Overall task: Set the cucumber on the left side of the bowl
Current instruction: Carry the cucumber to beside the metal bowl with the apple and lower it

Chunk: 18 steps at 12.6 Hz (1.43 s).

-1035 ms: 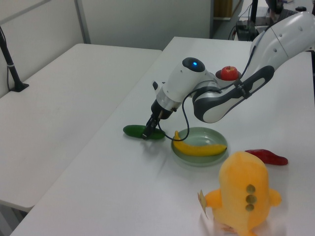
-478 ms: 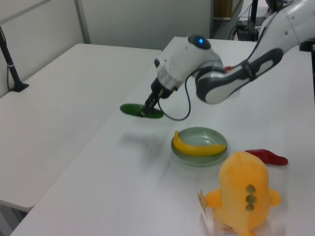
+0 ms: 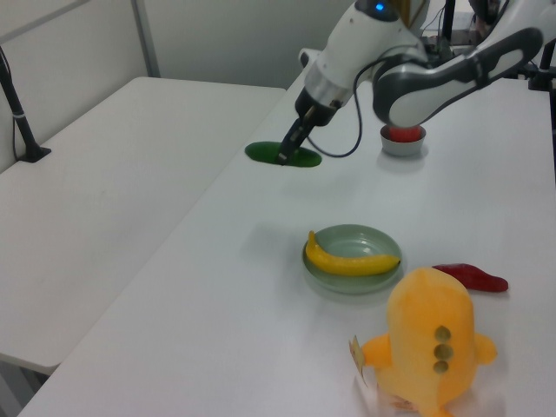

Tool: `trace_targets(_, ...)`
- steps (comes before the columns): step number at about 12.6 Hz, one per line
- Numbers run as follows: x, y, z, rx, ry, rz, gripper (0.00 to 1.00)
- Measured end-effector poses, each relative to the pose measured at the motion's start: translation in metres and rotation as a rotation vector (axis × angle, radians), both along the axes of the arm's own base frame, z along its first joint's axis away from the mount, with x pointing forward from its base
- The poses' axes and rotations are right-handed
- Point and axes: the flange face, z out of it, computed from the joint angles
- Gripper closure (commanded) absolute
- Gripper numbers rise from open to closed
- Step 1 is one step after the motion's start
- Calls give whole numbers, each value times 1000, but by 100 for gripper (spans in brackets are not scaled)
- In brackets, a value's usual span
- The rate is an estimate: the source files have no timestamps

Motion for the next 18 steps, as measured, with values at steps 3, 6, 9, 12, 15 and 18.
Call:
trace_targets(3,-29,-48,15,-28,128,42,89)
trace_targets(6,-57,-135,31,-26,294,161,89)
trace_targets(9,-66,-200,10,-56,362,214,88)
trace_targets(12,-78,-235,-24,-70,423,233,86)
trace_targets(15,-86,-265,-55,-83,403,218,86)
trace_targets(18,-90,-281,-82,-93,376,195,86)
